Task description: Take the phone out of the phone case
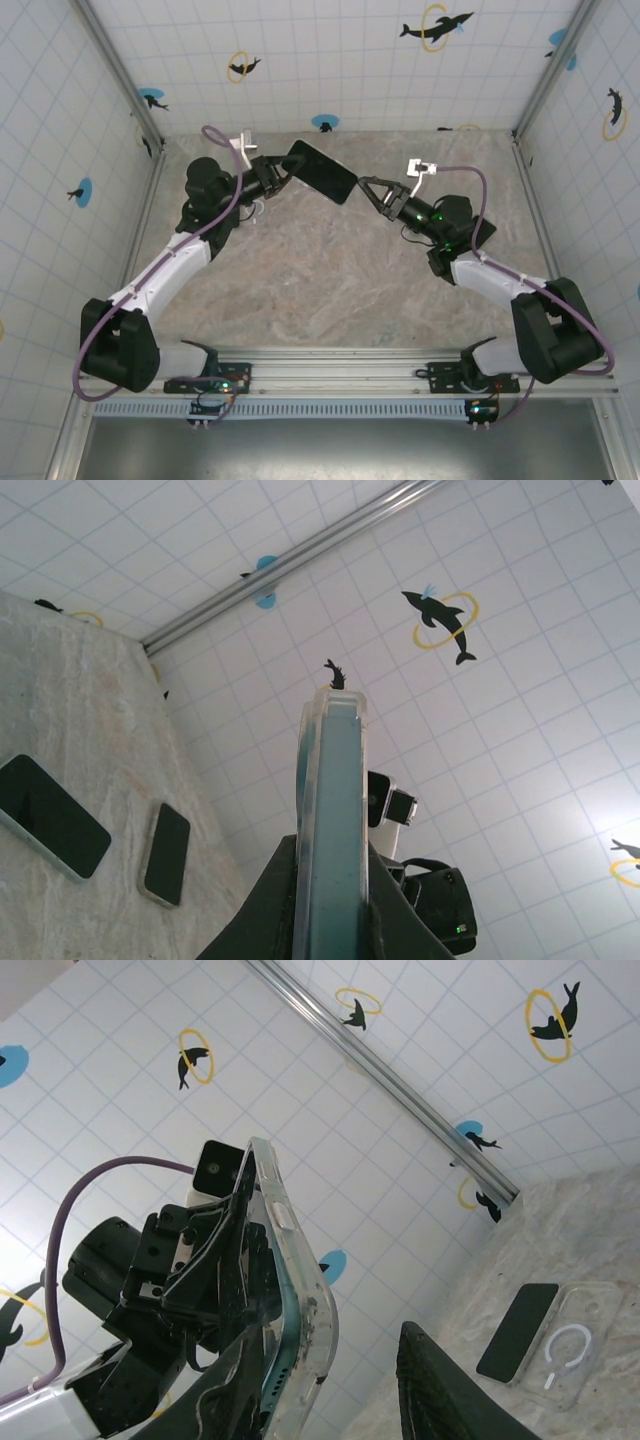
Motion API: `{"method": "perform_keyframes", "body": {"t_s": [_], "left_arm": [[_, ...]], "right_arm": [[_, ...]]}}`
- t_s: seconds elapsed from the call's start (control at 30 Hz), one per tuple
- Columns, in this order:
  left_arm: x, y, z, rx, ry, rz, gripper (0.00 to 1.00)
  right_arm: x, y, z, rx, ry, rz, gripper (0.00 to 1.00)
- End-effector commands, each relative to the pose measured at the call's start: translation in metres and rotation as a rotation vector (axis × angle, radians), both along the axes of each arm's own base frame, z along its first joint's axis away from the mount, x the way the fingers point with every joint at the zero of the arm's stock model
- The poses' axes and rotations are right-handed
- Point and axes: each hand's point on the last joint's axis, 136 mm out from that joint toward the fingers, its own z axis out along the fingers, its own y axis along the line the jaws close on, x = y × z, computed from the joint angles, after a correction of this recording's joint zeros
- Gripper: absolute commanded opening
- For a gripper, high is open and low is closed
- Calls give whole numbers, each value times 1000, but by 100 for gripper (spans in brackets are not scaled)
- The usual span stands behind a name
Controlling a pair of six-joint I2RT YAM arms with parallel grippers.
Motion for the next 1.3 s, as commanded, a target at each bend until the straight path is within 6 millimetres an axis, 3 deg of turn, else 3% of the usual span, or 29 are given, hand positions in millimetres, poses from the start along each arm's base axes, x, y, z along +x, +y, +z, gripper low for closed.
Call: {"method": "perform_keyframes", "body": {"t_s": [0.0,0.23,0.47,1.13,1.27], "left_arm": [[-7,-2,23,-50,-72,-28,0],[-11,-2,27,-70,-66,-42,0],[-14,-4,29,-90,-59,-60,0],[-27,-6,56,-193,-86,-128,0],[-25,-7,47,-168,-71,-120,0]], "right_arm": [[1,4,21,25,-56,10,37],[3,4,14,18,-39,6,36],[4,15,17,9,-41,47,36],[15,25,-20,-36,145,73,32],[11,31,-4,-4,116,106,33]]}}
